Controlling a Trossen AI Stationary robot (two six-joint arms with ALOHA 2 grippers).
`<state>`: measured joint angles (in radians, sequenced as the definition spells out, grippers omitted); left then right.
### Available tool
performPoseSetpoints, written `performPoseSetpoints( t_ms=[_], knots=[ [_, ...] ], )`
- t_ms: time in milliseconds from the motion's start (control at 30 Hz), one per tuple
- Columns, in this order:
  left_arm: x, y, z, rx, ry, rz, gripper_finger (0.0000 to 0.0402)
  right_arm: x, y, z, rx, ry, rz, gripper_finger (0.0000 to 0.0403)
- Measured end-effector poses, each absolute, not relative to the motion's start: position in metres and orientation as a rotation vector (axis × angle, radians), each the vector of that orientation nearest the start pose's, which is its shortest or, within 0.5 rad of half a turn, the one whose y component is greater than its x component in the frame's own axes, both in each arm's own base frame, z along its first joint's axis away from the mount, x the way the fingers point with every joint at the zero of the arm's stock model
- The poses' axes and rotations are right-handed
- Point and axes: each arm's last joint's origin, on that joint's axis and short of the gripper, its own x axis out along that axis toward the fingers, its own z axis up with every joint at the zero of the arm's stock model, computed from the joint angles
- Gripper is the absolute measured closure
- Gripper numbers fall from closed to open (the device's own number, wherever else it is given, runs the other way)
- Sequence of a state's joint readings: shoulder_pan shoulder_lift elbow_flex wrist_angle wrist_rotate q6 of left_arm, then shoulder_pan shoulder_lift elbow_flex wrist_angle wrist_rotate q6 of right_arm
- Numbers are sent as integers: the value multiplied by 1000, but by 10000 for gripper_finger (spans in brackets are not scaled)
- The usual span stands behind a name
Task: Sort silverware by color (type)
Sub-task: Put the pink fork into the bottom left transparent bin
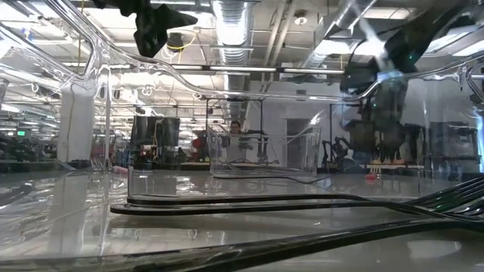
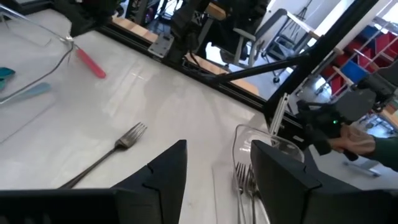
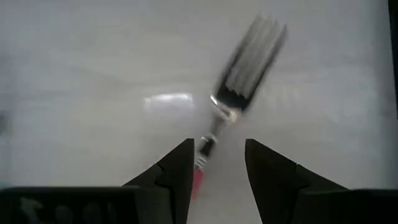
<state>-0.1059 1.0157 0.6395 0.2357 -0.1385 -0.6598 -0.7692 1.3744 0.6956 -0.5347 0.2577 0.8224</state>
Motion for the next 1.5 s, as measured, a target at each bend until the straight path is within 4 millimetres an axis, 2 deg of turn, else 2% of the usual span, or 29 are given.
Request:
performPoseSetpoints(
  t_ms=[300, 433, 533, 700, 767, 900, 1100, 1333, 1500],
  knots=[
    [224, -29, 279, -623, 155, 11, 239, 178, -167, 127, 1015, 909, -1413, 237],
    [224, -32, 279, -619, 167, -3, 239, 182, -165, 119, 995, 951, -1428, 240],
    [224, -34, 279, -618, 170, -12, 239, 183, -163, 119, 986, 956, -1427, 261],
    [223, -36, 278, -617, 175, -17, 239, 180, -162, 127, 1014, 912, -1399, 327],
    [223, -36, 278, -617, 176, -17, 239, 179, -164, 132, 1026, 877, -1389, 349],
    [223, -36, 278, -620, 176, -17, 239, 177, -162, 144, 1008, 826, -1354, 353],
    [223, -39, 278, -625, 184, -38, 239, 170, -160, 183, 912, 607, -1359, 374],
    [222, -40, 276, -622, 207, -28, 239, 158, -146, 237, 837, 296, -1253, 389],
    [222, -40, 275, -619, 212, -12, 239, 148, -135, 253, 814, 250, -1218, 384]
  ],
)
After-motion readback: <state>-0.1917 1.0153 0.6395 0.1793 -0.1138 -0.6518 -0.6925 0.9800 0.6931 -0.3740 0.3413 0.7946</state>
